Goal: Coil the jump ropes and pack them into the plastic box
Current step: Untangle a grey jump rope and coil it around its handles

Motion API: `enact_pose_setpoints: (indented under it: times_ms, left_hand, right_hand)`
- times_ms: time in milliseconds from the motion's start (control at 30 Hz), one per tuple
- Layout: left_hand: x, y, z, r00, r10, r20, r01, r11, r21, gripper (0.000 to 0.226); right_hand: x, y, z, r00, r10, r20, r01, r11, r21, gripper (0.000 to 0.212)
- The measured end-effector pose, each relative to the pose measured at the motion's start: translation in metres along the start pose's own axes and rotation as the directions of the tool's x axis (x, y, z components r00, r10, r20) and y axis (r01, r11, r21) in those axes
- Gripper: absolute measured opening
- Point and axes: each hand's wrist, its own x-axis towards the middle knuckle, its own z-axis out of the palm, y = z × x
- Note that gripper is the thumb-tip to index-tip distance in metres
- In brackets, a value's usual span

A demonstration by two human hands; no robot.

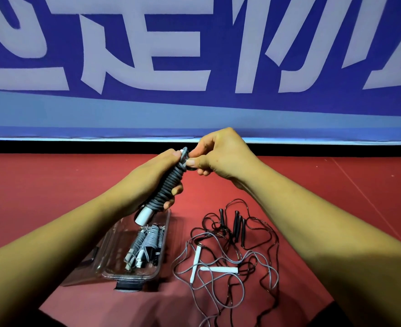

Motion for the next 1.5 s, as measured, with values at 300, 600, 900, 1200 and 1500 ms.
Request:
enact_pose_setpoints:
  times_ms: [300,600,900,1200,1500]
  left_hand:
    - [-0.003,-0.005,0.005,0.999,-0.008,-0.052,0.005,0.998,-0.070,0.039]
    - [-0.020,0.008,0.011,0.991,-0.129,-0.037,0.130,0.991,0.022,0.028]
    - [-0.021,0.003,0.001,0.981,-0.193,-0.030,0.192,0.981,-0.035,0.040]
    - [-0.022,0.002,-0.003,0.976,-0.214,-0.039,0.208,0.971,-0.119,0.037]
    - [-0.019,-0.003,-0.003,0.974,-0.224,0.019,0.222,0.944,-0.244,0.042]
  right_hand:
    - [-0.002,-0.003,-0.002,0.996,0.091,0.008,-0.092,0.994,0.054,0.013]
    - [0.003,0.006,0.008,0.999,-0.026,-0.019,0.024,0.995,-0.097,0.019]
    - [0.002,0.009,0.021,0.992,-0.096,-0.077,0.083,0.985,-0.152,0.016]
    - [0.005,0.019,0.033,0.966,-0.184,-0.184,0.160,0.977,-0.140,0.024]
    - [0.003,0.019,0.036,0.984,-0.039,-0.172,0.098,0.932,0.349,0.018]
